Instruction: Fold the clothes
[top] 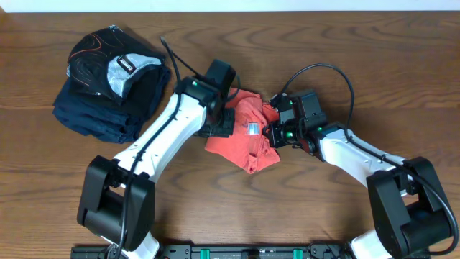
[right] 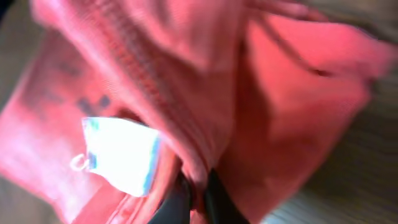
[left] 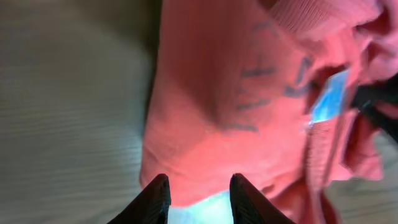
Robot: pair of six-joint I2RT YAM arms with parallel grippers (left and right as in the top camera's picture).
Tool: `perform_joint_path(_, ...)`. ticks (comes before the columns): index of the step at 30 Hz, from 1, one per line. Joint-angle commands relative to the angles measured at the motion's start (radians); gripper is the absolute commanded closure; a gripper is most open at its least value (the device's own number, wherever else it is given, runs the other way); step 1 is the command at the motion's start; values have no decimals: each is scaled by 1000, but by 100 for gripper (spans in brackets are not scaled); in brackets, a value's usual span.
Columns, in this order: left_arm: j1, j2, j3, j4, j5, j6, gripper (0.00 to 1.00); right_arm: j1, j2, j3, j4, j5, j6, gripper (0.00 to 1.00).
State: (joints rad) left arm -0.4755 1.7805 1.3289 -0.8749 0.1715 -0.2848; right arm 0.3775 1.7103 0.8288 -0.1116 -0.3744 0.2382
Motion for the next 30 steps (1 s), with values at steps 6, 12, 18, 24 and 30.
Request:
perform_joint_path(6, 0, 15, -125, 103, 109, 22, 65, -124, 1, 13, 6, -8, 30, 51)
perform_joint_path(12, 0, 15, -129, 122, 109, 23, 61, -200, -18, 15, 37, -343, 30, 61)
perform_joint_path(18, 0, 15, -129, 133, 108, 23, 64, -174, -116, 17, 52, -369, 46, 78)
perform_joint_path(24, 3, 14, -129, 130, 108, 23, 65, -71, -178, 30, 51, -174, 33, 73)
perform_joint_path(30, 51, -9, -104, 56, 108, 26, 35, 88, -168, 56, 20, 134, -62, 61)
